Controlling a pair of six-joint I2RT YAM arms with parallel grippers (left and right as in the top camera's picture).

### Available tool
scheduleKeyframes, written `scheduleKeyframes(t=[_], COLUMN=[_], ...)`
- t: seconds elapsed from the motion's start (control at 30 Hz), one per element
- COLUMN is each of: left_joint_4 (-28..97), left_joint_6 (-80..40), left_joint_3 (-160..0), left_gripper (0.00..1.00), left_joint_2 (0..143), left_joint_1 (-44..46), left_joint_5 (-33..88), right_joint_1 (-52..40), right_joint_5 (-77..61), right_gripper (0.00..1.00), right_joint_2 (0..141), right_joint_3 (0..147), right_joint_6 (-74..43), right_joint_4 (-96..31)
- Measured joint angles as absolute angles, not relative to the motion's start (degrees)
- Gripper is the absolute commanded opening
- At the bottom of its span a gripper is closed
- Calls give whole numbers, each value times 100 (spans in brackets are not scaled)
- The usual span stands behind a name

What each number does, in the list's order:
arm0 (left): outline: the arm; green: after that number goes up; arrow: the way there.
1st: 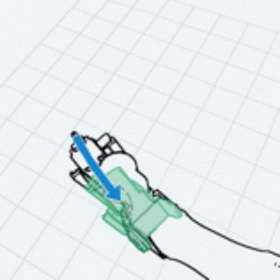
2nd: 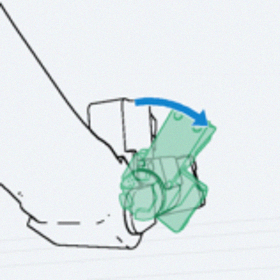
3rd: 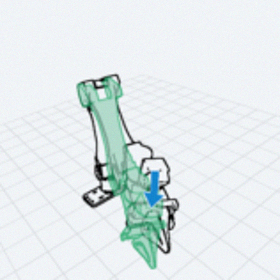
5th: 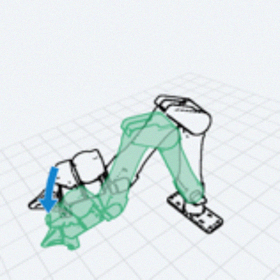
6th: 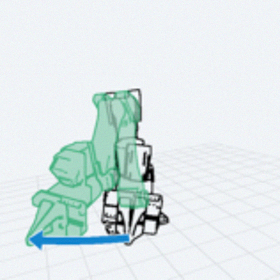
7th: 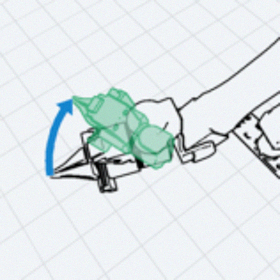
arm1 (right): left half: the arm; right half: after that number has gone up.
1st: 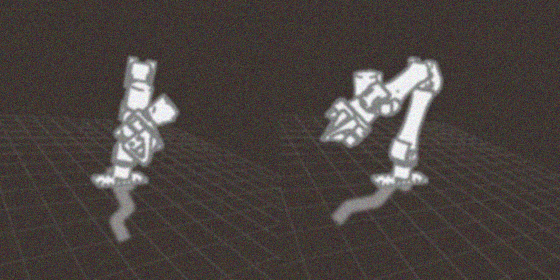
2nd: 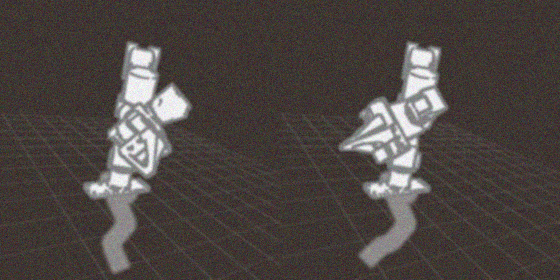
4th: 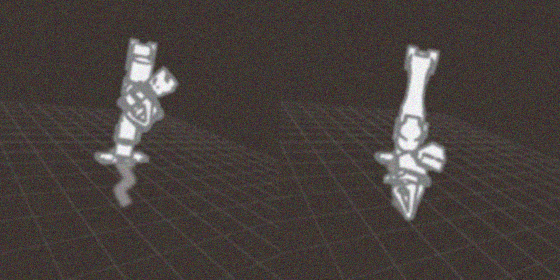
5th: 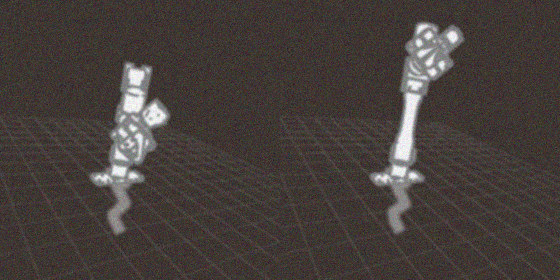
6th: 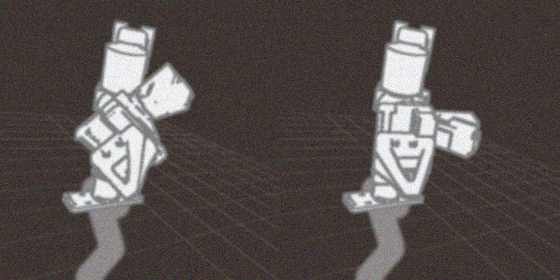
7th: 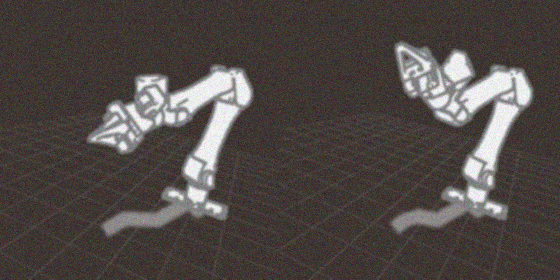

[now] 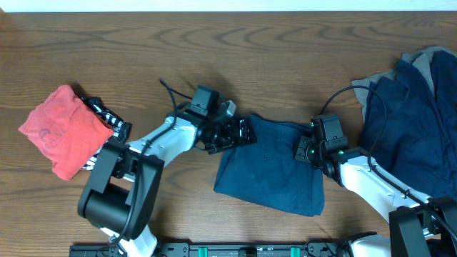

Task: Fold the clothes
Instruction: 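Carry the folded shorts left with the left gripper onto the red cloth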

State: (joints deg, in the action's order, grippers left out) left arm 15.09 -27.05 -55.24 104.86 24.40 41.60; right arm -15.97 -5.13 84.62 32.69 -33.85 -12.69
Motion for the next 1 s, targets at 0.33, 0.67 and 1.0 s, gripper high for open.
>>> scheduleKeyframes(t=[0.33,0.67,1.0], left_joint_4=[1350,1426,856], left_joint_6=[-2543,-2543,-2545], left_joint_3=[-5483,-5472,-5476], left_gripper=[6,6,17], left_joint_2=[10650,9290,7736], left_joint_1=[2436,408,-2932], left_joint_5=[3999,3734,3358], right_joint_1=[-1597,-1127,-1000], right_joint_5=[-543,-591,-423], right_gripper=[40,45,46], right_joint_2=[8455,8123,7199], right_joint_3=[3308,3583,4134], right_joint_6=[-3376,-2851,-2381], right_joint_4=[-1487,-3199,-3612])
